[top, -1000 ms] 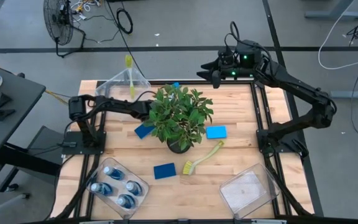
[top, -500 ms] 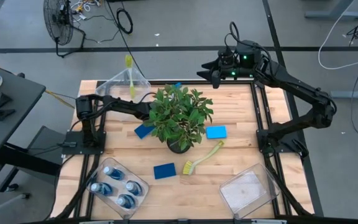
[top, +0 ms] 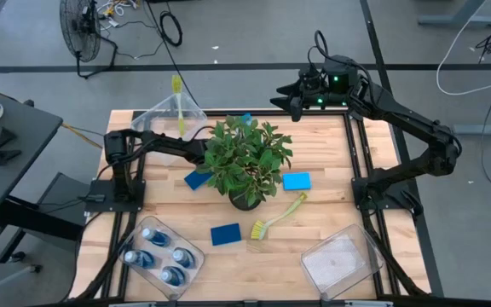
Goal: Pick & Place Kitchen Sink Supplies
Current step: Put the blue kitchen brush into the top transparent bin
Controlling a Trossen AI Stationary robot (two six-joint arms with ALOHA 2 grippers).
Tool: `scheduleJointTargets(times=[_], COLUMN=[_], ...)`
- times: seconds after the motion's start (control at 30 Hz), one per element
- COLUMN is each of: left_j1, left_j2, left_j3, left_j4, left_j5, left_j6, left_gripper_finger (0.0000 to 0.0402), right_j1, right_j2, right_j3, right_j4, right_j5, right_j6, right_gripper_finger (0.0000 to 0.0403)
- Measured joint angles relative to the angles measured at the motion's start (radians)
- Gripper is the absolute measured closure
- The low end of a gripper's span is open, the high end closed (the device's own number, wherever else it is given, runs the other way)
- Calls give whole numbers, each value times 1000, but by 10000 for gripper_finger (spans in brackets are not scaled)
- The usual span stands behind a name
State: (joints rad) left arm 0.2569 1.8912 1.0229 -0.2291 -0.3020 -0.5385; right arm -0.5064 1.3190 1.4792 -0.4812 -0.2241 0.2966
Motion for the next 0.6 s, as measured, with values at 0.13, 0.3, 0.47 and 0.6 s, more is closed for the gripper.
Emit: scheduleJointTargets(times=[0.13,0.3,0.47,0.6], left_j1=[-12,-26,-38,-39], left_j2=[-8,-22,-25,-25], left_j3=[0,27,88,148], left_j4=[-1,-28,-105,-205], left_j5=[7,30,6,-39], left_j6=[1,1,11,75], left_gripper_finger=[321,321,321,321], right_j1=[0,0,0,0], right_j2=[0,0,0,0], right_j3=[0,0,0,0], right_j4=[0,-2,-8,-8], right_j5=[0,0,0,-1], right_j6=[0,0,-2,-3], right_gripper_finger=[117,117,117,117])
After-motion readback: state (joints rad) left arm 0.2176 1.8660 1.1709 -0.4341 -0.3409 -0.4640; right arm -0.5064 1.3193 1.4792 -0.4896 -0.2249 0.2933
